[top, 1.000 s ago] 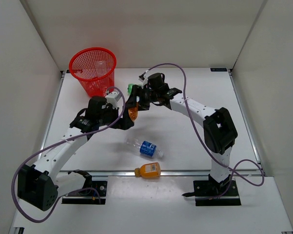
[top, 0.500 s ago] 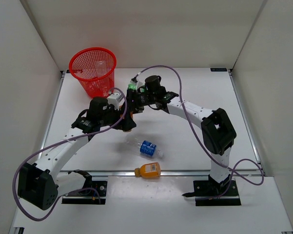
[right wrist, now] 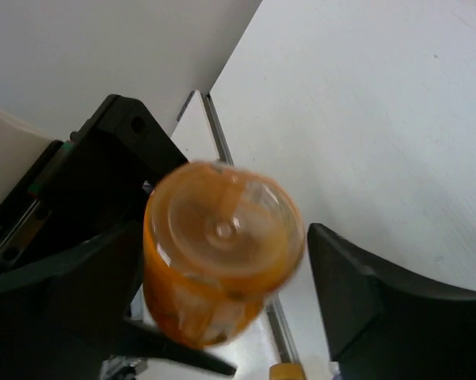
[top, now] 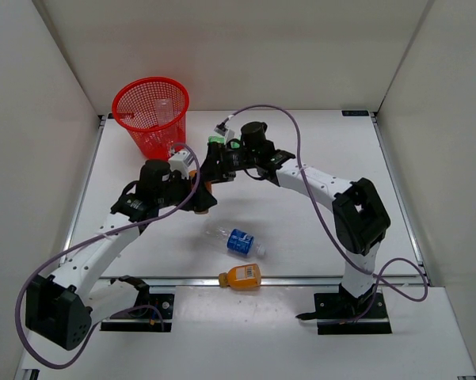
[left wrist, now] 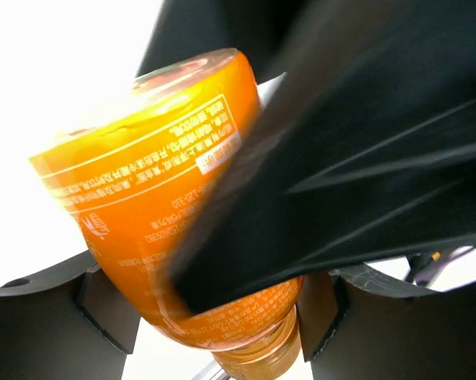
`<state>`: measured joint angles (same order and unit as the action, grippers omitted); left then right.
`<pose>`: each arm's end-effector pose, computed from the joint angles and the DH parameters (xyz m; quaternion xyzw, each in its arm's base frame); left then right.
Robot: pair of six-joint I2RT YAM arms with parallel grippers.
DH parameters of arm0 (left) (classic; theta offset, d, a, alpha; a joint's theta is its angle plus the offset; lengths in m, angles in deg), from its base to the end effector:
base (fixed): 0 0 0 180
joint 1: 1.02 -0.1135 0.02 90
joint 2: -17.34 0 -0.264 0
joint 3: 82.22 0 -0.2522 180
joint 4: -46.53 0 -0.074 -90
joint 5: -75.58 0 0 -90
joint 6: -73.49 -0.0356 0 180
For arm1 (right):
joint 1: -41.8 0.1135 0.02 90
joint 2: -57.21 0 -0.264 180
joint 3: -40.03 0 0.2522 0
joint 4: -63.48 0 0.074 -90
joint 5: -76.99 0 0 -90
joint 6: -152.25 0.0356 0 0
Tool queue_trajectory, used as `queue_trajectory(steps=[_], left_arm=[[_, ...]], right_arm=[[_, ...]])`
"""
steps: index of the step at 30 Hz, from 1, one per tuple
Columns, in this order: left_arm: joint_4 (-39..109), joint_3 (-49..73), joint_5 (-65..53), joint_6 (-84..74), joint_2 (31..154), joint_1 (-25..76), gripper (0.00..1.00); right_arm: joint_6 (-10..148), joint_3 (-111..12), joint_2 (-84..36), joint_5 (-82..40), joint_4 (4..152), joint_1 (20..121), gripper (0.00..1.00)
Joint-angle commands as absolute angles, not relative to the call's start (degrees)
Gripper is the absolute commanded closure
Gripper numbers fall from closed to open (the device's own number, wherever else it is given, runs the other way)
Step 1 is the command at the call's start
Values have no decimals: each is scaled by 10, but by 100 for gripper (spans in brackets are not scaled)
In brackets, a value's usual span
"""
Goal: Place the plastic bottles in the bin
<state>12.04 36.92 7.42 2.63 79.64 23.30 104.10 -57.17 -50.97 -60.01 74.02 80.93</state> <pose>0.2097 -0.1093 0.2781 0.1255 0.8698 -0.3220 0.3521 0.3260 0.2987 0.2802 -0.2063 0.7632 0.5857 0.1784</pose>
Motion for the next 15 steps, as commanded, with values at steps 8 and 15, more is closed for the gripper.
queue_trajectory(steps=[8,15], left_arm=[[83,284,0,19,776,198,79],[103,36,-133,-35,932,139,71]], right_arm=[[966,-588,-422,-574,818,648,1],[811,-487,-324,-459,976,604,1]])
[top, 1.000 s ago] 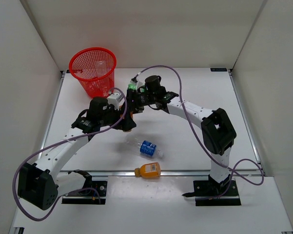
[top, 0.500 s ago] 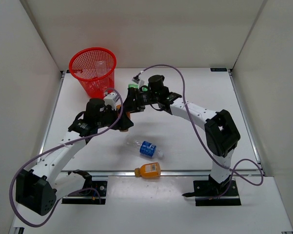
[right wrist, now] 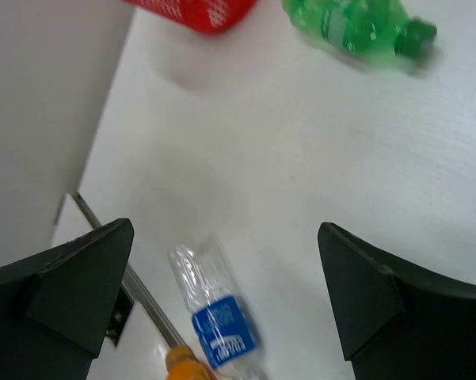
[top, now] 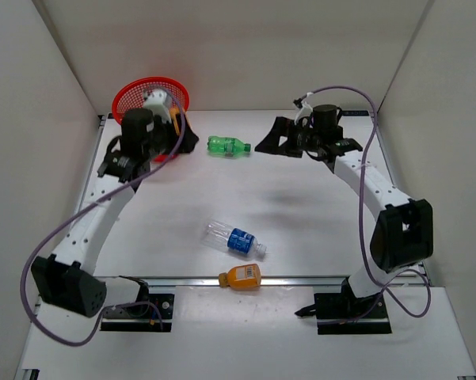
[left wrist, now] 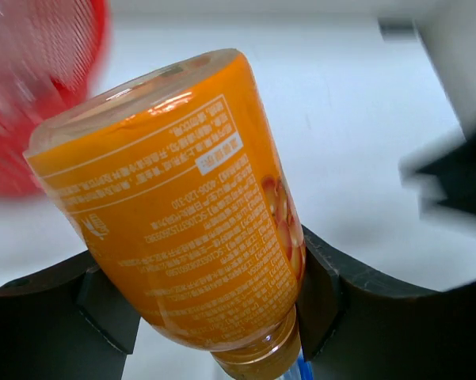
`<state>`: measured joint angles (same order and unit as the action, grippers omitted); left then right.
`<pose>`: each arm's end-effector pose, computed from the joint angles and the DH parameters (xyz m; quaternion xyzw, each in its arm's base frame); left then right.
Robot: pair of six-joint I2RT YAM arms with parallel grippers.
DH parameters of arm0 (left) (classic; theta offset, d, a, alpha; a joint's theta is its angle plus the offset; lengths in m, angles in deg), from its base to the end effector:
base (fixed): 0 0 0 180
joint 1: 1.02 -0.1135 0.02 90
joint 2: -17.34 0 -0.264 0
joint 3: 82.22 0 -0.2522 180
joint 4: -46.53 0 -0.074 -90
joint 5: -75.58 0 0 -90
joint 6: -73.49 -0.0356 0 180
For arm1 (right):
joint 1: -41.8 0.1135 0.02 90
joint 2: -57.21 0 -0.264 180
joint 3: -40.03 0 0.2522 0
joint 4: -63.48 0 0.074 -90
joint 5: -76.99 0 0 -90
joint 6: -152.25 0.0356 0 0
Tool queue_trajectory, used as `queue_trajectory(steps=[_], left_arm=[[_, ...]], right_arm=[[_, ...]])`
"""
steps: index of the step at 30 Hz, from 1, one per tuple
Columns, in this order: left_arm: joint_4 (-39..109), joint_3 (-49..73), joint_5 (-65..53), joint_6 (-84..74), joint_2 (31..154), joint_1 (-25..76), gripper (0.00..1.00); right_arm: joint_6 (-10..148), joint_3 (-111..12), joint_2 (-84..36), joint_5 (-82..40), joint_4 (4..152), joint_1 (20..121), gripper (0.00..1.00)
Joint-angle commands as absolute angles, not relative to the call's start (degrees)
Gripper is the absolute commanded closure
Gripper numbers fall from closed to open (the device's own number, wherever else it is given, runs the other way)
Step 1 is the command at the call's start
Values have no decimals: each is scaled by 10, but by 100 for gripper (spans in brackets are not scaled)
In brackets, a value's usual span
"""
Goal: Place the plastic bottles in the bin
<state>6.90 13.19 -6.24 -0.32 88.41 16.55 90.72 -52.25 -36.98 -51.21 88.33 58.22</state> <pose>0.2632 -0.0886 0.3741 0.0479 0.8459 -0.2112 0.4874 0.3606 0.1292 0.3225 -0.0861 0.8182 0.4467 0.3515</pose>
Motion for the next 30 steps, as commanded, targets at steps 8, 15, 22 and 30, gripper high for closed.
queue_trajectory(steps=[8,15,22,30], left_arm=[[32,-320,-226,-1,1251,37,66],[-38,-496,-199,57,1399,-10,26],[9,-387,-185,29,1306,8,1],[-6,-224,-146,20,1145,57,2]], right_arm=[[755,-343,-235,-423,1029,622,1],[715,-317,-202,-368,1055,650,0],[673,-346,-235,-376,1066,682,1],[537,-385,-279,-389,1053,822,1]])
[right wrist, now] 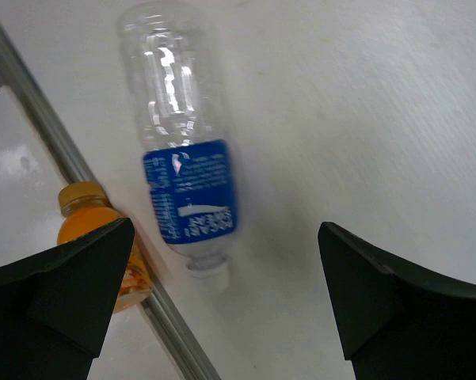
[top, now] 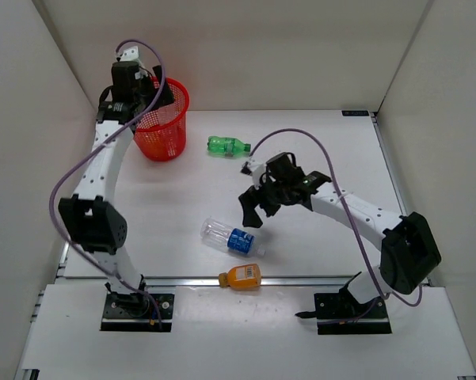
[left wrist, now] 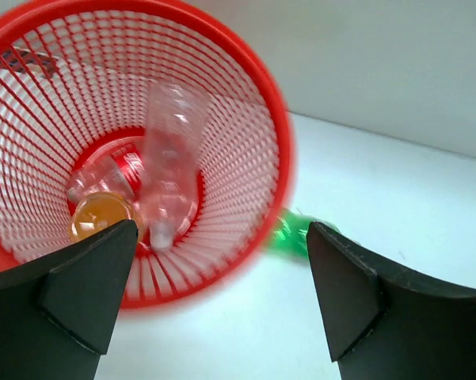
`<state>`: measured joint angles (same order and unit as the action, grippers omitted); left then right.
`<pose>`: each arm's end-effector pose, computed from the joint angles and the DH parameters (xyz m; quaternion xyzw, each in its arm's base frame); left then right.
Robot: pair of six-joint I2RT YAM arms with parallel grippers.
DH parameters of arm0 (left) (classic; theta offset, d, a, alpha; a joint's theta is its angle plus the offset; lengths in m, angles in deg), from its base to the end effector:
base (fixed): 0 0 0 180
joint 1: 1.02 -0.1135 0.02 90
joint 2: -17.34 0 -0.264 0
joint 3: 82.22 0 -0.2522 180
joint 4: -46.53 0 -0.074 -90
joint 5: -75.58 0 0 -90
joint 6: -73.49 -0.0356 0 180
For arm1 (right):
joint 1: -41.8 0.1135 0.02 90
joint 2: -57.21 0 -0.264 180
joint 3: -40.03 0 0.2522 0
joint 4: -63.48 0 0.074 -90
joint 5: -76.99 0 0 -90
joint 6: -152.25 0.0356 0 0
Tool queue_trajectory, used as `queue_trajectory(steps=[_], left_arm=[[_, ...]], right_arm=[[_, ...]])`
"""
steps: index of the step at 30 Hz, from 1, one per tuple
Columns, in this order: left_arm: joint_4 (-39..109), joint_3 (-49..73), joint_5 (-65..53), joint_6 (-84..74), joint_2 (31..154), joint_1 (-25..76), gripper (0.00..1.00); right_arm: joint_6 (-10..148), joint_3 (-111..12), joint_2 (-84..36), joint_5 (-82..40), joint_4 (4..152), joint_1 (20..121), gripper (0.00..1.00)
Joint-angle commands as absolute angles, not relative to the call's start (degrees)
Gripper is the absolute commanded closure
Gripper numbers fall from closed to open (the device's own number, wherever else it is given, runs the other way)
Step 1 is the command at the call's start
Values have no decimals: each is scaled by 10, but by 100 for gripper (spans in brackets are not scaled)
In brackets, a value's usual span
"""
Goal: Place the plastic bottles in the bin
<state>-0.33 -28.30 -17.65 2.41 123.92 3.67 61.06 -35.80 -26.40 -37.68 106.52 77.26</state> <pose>0.4291 -0.0332 0.4004 -0.1203 0.8455 -0.0827 0.5135 0.2420 0.1906 0.2593 -0.3574 0.8512 0.2888 0.2537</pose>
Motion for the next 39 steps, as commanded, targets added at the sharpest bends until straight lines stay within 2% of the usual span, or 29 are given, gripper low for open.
queue_trajectory(steps=[1,6,9,14,18,21,24,27,30,34,37,39], left_arm=[[-5,-200,-146,22,1105,64,1],[-6,21,-164,54,944,124,2],[-19,131,-109,97,858,120,2],[-91,212,-134,85,777,168,1],[-112,266,-98,95,740,159,1],[-108,291,-78,113,724,152,1],[-102,296,-68,128,720,173,2],[-83,302,-41,147,717,172,1],[-61,304,-28,164,731,167,1],[-22,321,-22,217,721,180,1],[19,333,-36,257,719,187,1],[46,338,-31,279,730,188,1]], right_arm=[[521,-387,-290,-389,1055,840,0],[494,-354,-320,-364,1022,871,1],[489,-311,-324,-380,977,876,1],[484,-241,-328,-353,910,883,1],[484,-209,-344,-346,864,892,1],[488,-207,-360,-319,835,906,10],[495,-219,-373,-304,814,911,26],[497,-235,-363,-292,800,913,61],[519,-250,-334,-309,778,892,67],[571,-299,-301,-312,786,865,68],[651,-331,-286,-315,788,842,77],[685,-345,-285,-345,780,831,77]])
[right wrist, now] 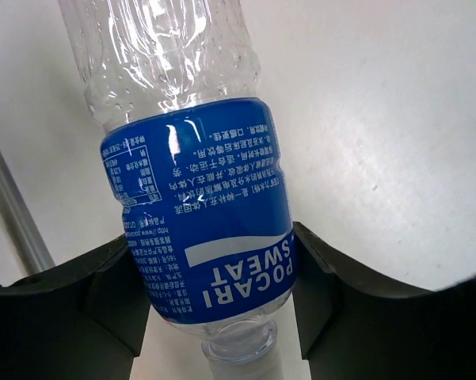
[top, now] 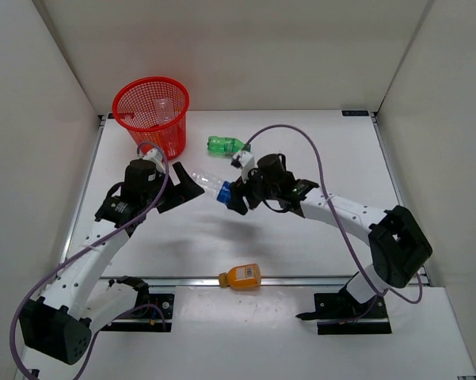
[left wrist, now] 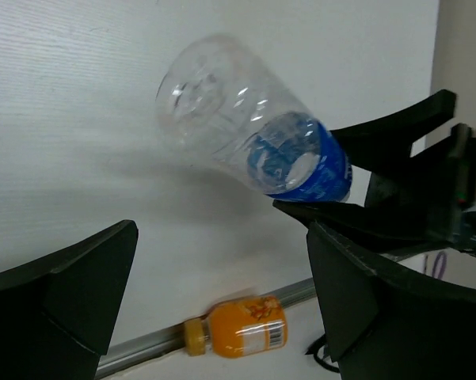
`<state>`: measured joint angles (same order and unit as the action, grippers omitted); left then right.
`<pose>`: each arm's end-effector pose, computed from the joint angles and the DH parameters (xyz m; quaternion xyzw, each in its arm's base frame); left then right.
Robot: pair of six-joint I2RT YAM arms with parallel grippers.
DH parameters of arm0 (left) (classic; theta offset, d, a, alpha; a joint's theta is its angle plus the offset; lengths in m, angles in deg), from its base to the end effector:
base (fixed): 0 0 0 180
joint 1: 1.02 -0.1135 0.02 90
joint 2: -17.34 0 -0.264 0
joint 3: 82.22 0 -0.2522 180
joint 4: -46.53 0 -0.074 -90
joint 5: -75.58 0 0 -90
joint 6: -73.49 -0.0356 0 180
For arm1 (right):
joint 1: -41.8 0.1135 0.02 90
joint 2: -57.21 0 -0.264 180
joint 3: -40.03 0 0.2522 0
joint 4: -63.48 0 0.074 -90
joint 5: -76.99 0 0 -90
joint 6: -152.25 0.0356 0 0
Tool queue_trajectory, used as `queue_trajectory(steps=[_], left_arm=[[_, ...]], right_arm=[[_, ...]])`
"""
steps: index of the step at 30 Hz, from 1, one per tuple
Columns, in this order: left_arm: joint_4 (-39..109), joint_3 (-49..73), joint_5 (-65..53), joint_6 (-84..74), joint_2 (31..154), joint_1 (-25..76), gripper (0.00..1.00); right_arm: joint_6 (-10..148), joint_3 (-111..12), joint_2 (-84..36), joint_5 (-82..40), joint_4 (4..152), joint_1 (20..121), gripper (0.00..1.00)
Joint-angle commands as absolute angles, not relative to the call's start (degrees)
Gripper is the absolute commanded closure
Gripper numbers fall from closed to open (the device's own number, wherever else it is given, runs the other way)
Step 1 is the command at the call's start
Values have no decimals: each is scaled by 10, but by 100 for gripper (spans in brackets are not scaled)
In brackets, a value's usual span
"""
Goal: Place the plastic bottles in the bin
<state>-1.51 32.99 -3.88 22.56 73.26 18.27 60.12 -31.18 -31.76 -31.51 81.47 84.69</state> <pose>0.1921 -0.0741 0.3022 -0.1156 0.8928 -0.2808 0.3327 0.2435 0.2416 0.2376 -0.4040 0.7835 0.2908 0.3720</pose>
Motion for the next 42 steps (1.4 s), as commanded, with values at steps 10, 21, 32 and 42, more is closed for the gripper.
queue_trajectory(steps=[10,21,32,42], left_arm=[[185,338,-135,332,753,236,1],[266,375,-172,325,781,237,3],[255,331,-186,288,778,210,66],[263,79,-449,136,917,148,65]], right_arm=[[782,-406,-301,-428,801,818,79],[829,-417,-318,-538,733,825,77],[808,-422,-297,-497,771,803,27],[743,-436,-278,-399,898,727,0]])
